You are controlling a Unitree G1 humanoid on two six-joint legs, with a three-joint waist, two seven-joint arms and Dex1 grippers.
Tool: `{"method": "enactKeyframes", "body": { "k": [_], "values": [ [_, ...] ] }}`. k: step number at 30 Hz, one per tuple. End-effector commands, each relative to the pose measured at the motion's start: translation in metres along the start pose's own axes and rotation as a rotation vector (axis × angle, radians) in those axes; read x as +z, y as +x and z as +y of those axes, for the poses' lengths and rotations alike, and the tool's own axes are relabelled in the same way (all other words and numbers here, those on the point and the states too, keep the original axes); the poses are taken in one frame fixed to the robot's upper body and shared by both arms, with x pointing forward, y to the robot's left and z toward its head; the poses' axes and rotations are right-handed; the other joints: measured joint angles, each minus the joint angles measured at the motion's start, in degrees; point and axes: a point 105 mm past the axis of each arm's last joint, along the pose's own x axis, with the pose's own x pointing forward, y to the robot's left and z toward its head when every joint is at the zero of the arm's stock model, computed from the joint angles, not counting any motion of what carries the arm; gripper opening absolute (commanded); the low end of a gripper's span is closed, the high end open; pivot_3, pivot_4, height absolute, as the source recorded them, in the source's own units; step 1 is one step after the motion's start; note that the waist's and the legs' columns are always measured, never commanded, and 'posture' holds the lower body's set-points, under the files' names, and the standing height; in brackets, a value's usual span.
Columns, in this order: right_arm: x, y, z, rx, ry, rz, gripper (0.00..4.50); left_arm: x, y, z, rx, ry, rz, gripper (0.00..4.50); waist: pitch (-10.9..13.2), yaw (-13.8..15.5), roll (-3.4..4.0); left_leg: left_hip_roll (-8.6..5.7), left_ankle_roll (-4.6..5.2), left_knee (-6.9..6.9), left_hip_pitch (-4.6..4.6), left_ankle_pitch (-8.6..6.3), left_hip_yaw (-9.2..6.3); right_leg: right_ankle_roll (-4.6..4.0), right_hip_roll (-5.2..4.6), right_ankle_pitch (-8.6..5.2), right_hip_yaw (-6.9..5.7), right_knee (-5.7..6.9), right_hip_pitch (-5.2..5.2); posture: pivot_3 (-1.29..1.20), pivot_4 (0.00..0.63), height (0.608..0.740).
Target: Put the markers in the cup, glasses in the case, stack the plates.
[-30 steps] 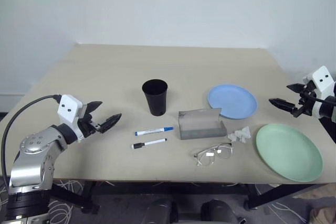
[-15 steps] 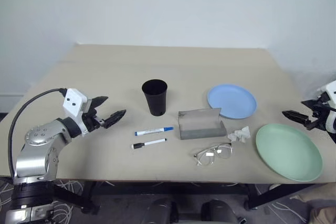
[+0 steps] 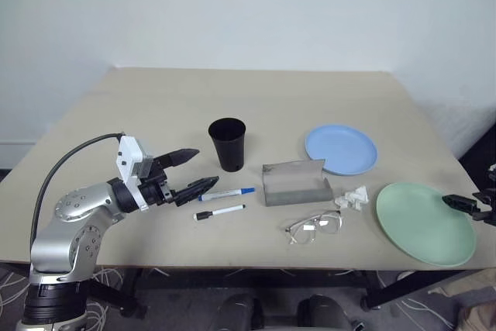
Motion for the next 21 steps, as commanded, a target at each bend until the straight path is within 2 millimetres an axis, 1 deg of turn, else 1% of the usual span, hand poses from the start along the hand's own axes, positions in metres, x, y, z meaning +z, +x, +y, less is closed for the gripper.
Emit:
{"method": "enactKeyframes", "body": {
  "k": [1,6,10,11,12,17,18,19,21],
  "values": [
    [-0.001,-0.001,-0.005,-0.014,0.016,-0.015,4.5,0.007,0.0,-0.004,-0.032,0.049,-0.009,4.46,0.0,0.0,0.01,0.0,0.02,0.01,0.0,0.0,0.0,0.0,0.0,0.0,-0.01,0.0,0.01,0.0,0.0,0.704],
    [-0.016,0.001,-0.006,-0.007,0.047,0.015,4.5,0.005,-0.002,-0.005,-0.039,0.043,0.006,4.46,0.0,0.0,0.02,0.0,0.06,0.07,-0.01,0.0,0.0,0.04,0.0,0.01,-0.02,0.0,0.05,0.0,0.0,0.704],
    [-0.021,0.003,-0.005,0.003,0.061,0.024,4.5,0.004,-0.003,-0.005,-0.037,0.042,0.011,4.46,0.0,0.0,0.03,0.0,0.07,0.09,-0.01,0.0,-0.01,0.06,0.0,0.02,-0.01,-0.01,0.05,0.0,0.0,0.704],
    [-0.021,0.003,-0.005,0.005,0.063,0.024,4.13,0.004,-0.004,-0.005,-0.034,0.041,0.012,4.5,0.0,0.0,0.03,0.0,0.07,0.09,-0.01,0.0,-0.01,0.07,0.0,0.02,-0.01,-0.01,0.05,0.0,0.0,0.704],
    [-0.021,0.003,-0.004,0.008,0.065,0.021,3.94,0.004,-0.004,-0.004,-0.03,0.04,0.014,4.5,0.0,0.0,0.03,0.0,0.07,0.09,-0.01,-0.01,-0.01,0.07,0.0,0.02,-0.01,0.0,0.05,0.0,0.0,0.704],
    [-0.016,0.004,-0.002,0.019,0.077,-0.003,2.21,0.001,-0.003,-0.002,-0.015,0.044,0.022,4.5,0.0,0.0,0.03,0.0,0.08,0.12,-0.01,-0.01,-0.03,0.08,0.0,0.02,-0.03,-0.01,0.08,0.0,0.0,0.704],
    [-0.014,0.004,-0.002,0.02,0.09,-0.017,1.81,0.001,-0.003,-0.001,-0.012,0.051,0.025,4.5,0.0,0.0,0.03,0.0,0.08,0.14,-0.01,-0.01,-0.04,0.09,0.0,0.02,-0.03,-0.01,0.08,0.0,0.0,0.704],
    [-0.012,0.004,-0.003,0.02,0.104,-0.027,1.52,0.0,-0.003,-0.001,-0.013,0.053,0.028,4.5,0.0,0.0,0.03,0.0,0.08,0.15,-0.01,-0.01,-0.04,0.09,0.0,0.02,-0.03,-0.01,0.09,0.0,0.0,0.704],
    [-0.007,0.005,-0.004,0.022,0.144,-0.049,0.8,0.0,-0.003,-0.001,-0.013,0.05,0.031,4.5,0.0,0.0,0.03,0.0,0.08,0.17,-0.01,-0.02,-0.04,0.1,0.0,0.03,-0.03,-0.01,0.09,0.0,0.0,0.704]
  ]
}}
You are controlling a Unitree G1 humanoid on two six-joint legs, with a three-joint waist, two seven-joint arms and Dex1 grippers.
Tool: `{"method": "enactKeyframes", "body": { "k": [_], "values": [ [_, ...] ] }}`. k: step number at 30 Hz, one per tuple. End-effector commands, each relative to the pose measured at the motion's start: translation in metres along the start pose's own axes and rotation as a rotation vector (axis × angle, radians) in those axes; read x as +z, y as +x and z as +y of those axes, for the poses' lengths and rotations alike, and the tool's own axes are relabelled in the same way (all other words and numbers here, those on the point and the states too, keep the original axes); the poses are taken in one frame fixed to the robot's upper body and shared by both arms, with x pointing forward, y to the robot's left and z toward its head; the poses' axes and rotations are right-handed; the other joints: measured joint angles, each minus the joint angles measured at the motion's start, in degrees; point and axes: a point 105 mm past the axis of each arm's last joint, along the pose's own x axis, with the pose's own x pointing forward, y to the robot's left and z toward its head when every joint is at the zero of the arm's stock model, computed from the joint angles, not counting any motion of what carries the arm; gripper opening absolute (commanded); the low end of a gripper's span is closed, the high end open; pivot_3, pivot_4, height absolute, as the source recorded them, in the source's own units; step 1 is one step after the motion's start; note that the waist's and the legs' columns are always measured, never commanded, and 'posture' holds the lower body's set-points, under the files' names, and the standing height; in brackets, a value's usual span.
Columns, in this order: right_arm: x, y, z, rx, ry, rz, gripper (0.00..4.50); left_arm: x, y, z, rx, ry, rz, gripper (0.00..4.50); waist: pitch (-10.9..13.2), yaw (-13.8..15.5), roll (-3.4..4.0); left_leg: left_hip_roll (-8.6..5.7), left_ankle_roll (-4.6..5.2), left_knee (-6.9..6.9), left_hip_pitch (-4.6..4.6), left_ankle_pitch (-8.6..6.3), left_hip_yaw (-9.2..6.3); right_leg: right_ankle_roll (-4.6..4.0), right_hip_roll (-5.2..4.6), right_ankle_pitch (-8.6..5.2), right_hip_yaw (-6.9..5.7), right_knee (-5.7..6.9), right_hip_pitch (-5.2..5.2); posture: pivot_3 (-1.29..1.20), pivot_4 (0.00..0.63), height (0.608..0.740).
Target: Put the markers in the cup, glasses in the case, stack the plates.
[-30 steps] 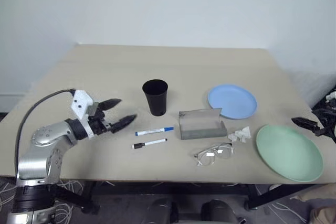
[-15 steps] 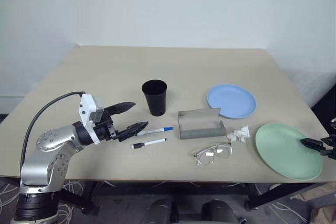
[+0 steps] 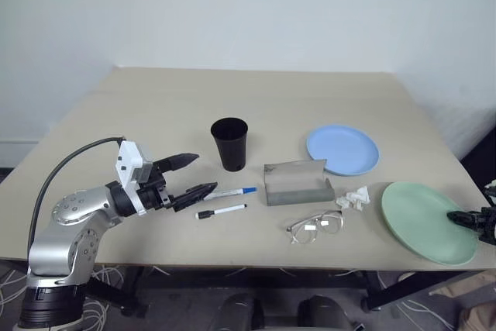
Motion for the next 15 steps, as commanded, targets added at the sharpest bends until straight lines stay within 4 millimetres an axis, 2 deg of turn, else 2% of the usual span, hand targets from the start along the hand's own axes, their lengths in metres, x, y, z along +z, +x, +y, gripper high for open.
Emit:
{"method": "enactKeyframes", "body": {
  "k": [1,2,3,11,15],
  "values": [
    [0.023,-0.006,-0.003,-0.002,0.068,-0.098,0.47,0.006,0.0,0.0,-0.01,0.032,-0.006,4.5,0.0,0.0,0.0,0.0,0.0,0.0,0.0,0.0,0.0,0.0,0.0,0.0,0.0,0.0,0.0,0.0,0.0,0.704],
    [0.027,-0.007,-0.003,0.006,0.106,-0.12,0.15,0.006,0.0,0.0,-0.01,0.031,-0.005,4.5,0.0,-0.1,0.0,0.0,0.0,0.01,0.0,0.0,0.0,0.01,0.0,0.01,0.0,0.0,0.01,0.0,0.0,0.704],
    [0.032,-0.008,-0.003,0.016,0.146,-0.143,0.02,0.005,0.0,0.0,-0.011,0.031,-0.004,4.5,0.0,-0.2,-0.01,0.0,0.0,0.04,0.0,0.0,0.0,0.01,0.0,0.03,0.0,0.0,0.01,0.0,0.0,0.704],
    [0.081,-0.021,-0.002,0.076,0.383,-0.324,0.02,0.005,0.0,0.001,-0.015,0.032,-0.001,4.5,0.1,-0.3,0.33,0.01,0.01,0.08,0.0,-0.01,-0.01,0.06,-0.12,0.19,-0.17,-0.05,-0.03,0.0,0.0,0.704],
    [0.106,-0.021,0.012,0.117,0.42,-0.378,0.02,0.004,0.001,0.003,-0.016,0.034,0.001,4.5,0.1,-0.3,0.49,0.04,0.02,0.05,-0.03,-0.01,-0.02,0.04,-0.11,0.2,-0.26,-0.05,-0.08,0.0,0.0,0.704]
  ]
}}
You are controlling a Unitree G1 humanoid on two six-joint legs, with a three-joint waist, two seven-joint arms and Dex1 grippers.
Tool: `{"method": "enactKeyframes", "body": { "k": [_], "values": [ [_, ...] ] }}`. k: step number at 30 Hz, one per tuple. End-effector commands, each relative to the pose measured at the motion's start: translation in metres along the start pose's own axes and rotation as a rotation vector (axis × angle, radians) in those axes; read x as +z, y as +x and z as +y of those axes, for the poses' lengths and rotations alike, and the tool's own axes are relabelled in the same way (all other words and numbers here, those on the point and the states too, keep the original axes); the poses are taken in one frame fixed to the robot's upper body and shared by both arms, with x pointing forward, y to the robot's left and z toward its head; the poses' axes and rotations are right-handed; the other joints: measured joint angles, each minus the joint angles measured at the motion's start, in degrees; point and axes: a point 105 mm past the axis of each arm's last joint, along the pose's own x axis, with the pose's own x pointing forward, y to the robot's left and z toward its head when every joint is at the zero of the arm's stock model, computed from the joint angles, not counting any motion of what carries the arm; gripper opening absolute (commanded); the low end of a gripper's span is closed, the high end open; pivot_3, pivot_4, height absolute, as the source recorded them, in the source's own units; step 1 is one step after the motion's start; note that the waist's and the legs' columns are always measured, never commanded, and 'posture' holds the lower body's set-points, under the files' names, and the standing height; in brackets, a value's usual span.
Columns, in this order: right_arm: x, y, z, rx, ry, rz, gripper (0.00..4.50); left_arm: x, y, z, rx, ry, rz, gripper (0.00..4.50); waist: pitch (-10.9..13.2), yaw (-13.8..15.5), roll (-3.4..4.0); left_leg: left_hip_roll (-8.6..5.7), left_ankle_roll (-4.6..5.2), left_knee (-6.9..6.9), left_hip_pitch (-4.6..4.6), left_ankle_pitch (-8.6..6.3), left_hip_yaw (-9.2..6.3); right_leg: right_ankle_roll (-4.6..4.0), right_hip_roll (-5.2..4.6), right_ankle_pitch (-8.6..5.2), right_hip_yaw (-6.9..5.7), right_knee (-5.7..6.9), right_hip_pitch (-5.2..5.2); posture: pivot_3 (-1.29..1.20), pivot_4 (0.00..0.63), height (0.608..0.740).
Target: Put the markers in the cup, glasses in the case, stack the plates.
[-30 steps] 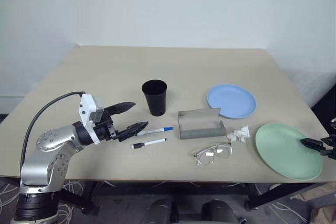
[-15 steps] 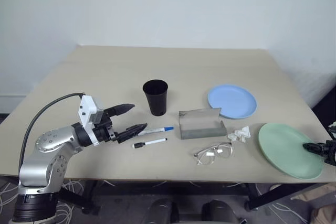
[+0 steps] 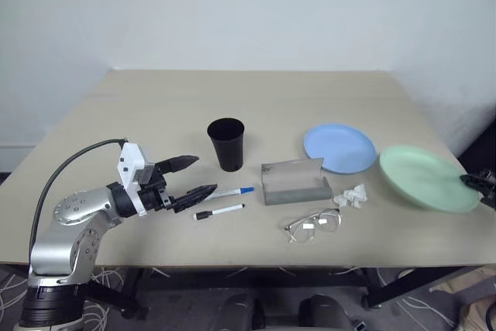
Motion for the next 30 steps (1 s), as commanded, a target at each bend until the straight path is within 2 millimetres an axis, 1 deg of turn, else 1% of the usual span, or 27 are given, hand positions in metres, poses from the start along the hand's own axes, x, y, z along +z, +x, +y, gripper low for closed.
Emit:
{"method": "enactKeyframes", "body": {
  "k": [1,2,4,6,9,10,14,16,18,22,27,30],
  "values": [
    [0.027,0.005,0.028,0.06,0.005,-0.088,0.02,0.009,0.001,0.003,-0.005,0.047,-0.009,4.5,0.0,0.0,0.02,0.02,0.01,0.0,0.0,-0.01,0.0,0.0,0.02,0.0,-0.02,0.0,-0.01,0.0,0.0,0.704],
    [0.029,0.008,0.032,0.061,-0.001,-0.094,0.02,0.009,0.0,0.003,-0.004,0.049,-0.009,4.5,0.0,0.0,0.05,0.04,0.02,0.0,-0.01,-0.01,0.0,0.0,0.02,0.0,-0.03,0.0,-0.03,0.0,0.0,0.704],
    [0.034,0.02,0.048,0.058,-0.037,-0.111,0.02,0.01,0.001,0.005,-0.006,0.053,-0.008,4.5,0.0,-0.1,0.07,0.05,0.02,-0.01,-0.02,-0.01,0.0,-0.01,0.03,0.0,-0.05,0.0,-0.03,0.0,0.0,0.704],
    [0.034,0.036,0.071,0.067,-0.103,-0.114,0.02,0.01,0.0,0.005,-0.011,0.056,-0.007,4.5,0.0,-0.1,0.1,0.05,0.02,0.0,-0.02,-0.01,0.01,-0.03,0.03,0.01,-0.04,0.0,-0.04,0.0,0.0,0.704],
    [0.03,0.058,0.1,0.066,-0.204,-0.114,0.02,0.011,0.001,0.005,-0.017,0.06,-0.008,4.5,0.0,-0.1,0.12,0.07,0.03,0.0,-0.03,-0.01,0.01,-0.07,0.03,0.04,-0.06,0.0,-0.05,0.0,0.0,0.704],
    [0.029,0.062,0.105,0.064,-0.224,-0.119,0.02,0.011,0.001,0.005,-0.018,0.061,-0.009,4.5,0.0,-0.1,0.12,0.08,0.03,0.0,-0.03,-0.01,0.01,-0.07,0.03,0.04,-0.08,0.0,-0.05,0.0,0.0,0.704],
    [0.028,0.095,0.131,0.023,-0.264,-0.173,0.02,0.013,0.002,0.007,-0.017,0.068,-0.013,4.5,0.1,0.0,0.17,0.07,0.01,0.0,-0.07,0.01,0.03,-0.08,0.06,0.05,-0.11,-0.01,-0.07,0.0,0.0,0.704],
    [0.028,0.107,0.138,0.003,-0.287,-0.195,0.02,0.014,0.002,0.007,-0.017,0.07,-0.014,4.5,0.1,0.1,0.17,0.07,-0.3,0.0,-0.08,0.2,0.04,-0.29,0.1,0.19,-0.12,-0.01,-0.06,0.0,0.0,0.704],
    [0.029,0.115,0.145,0.003,-0.272,-0.218,0.02,0.014,0.002,0.008,-0.017,0.071,-0.014,4.5,0.1,0.0,0.17,0.06,-0.32,0.0,-0.08,0.2,0.11,-0.3,0.14,0.2,-0.17,-0.02,-0.06,0.0,0.0,0.704],
    [0.028,0.127,0.151,-0.025,-0.252,-0.243,0.02,0.017,0.002,0.009,-0.015,0.077,-0.015,4.5,0.1,-0.1,0.17,0.05,-0.32,-0.06,-0.08,0.21,0.31,-0.3,0.27,0.21,-0.17,0.0,-0.03,0.0,0.0,0.704],
    [0.022,0.133,0.151,-0.046,-0.262,-0.239,0.02,0.019,0.0,0.01,-0.008,0.084,-0.011,4.5,0.1,-0.3,0.22,0.07,-0.34,-0.07,-0.05,0.22,0.45,-0.16,0.31,0.13,-0.09,0.07,-0.06,0.0,0.0,0.704],
    [0.011,0.139,0.152,-0.048,-0.274,-0.222,0.02,0.019,-0.003,0.009,-0.002,0.085,-0.007,4.5,0.1,-0.6,0.3,0.08,-0.34,-0.07,-0.04,0.23,0.49,-0.07,0.31,0.07,-0.06,0.09,-0.08,0.0,0.0,0.704]
  ]
}}
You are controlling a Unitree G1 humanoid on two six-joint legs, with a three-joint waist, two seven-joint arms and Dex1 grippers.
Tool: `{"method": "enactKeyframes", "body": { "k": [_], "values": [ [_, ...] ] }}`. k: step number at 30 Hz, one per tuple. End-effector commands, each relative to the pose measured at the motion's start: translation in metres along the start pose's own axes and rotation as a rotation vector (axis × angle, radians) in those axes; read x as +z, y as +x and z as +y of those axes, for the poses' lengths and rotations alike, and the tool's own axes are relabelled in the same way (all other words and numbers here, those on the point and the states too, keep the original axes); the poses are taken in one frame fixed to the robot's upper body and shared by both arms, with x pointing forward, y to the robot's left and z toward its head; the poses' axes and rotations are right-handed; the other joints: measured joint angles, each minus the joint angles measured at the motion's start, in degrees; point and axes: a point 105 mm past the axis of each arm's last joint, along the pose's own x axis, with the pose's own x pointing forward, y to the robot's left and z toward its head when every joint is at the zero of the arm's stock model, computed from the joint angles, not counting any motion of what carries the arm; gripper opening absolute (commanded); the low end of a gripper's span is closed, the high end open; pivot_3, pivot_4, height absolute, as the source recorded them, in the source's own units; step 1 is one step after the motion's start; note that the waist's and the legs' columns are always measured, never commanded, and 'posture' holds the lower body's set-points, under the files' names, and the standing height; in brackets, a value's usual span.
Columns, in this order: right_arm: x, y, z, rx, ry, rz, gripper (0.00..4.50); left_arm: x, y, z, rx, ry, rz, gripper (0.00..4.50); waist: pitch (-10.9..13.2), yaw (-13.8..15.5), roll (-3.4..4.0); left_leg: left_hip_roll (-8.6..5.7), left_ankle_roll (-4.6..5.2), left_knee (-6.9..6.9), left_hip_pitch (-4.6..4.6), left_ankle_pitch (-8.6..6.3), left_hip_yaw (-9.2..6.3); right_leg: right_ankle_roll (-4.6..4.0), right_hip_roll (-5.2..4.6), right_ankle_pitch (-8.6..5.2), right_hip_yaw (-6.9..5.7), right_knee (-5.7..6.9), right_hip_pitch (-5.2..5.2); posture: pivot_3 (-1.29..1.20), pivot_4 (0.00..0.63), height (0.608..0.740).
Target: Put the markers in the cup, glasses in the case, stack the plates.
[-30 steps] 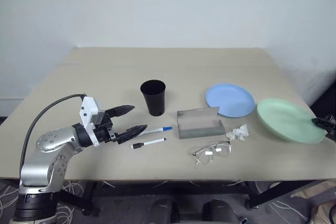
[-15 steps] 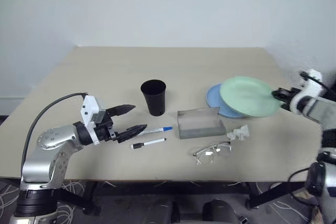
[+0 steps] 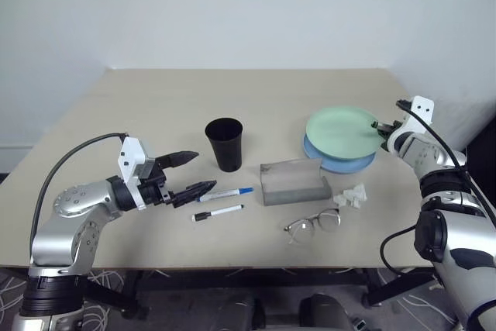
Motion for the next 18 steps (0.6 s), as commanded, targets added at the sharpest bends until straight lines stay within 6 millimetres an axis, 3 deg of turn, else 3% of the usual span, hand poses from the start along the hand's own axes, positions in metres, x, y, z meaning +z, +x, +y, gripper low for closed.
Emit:
{"method": "enactKeyframes", "body": {
  "k": [1,6,12,18],
  "values": [
    [0.02,0.002,0.014,0.021,-0.028,-0.077,0.02,0.015,-0.005,0.001,0.008,0.055,-0.02,4.5,0.0,-0.4,0.04,0.01,0.0,-0.01,0.01,0.0,0.02,0.01,0.0,0.0,0.03,0.01,0.0,0.0,0.0,0.704],
    [0.006,0.006,0.018,0.023,-0.029,-0.04,0.02,0.016,-0.005,0.001,0.014,0.057,-0.021,4.5,0.1,-1.2,0.09,0.02,-0.03,-0.03,0.03,0.01,0.05,0.01,0.01,0.0,0.03,0.03,0.0,0.0,0.0,0.704],
    [-0.003,0.008,0.027,0.071,-0.031,0.001,1.62,0.016,-0.004,0.0,0.02,0.057,-0.026,4.5,0.1,-1.2,0.09,0.03,-0.09,-0.12,0.08,0.05,0.1,-0.01,0.02,0.01,0.08,0.03,-0.02,0.0,0.0,0.704],
    [0.029,-0.006,0.018,0.143,-0.178,-0.057,3.7,0.015,-0.004,-0.001,0.022,0.053,-0.029,4.5,0.1,-1.1,0.14,0.02,-0.12,-0.16,0.08,0.07,0.12,0.0,0.0,0.0,0.08,0.02,-0.03,0.0,0.0,0.704]
  ]
}}
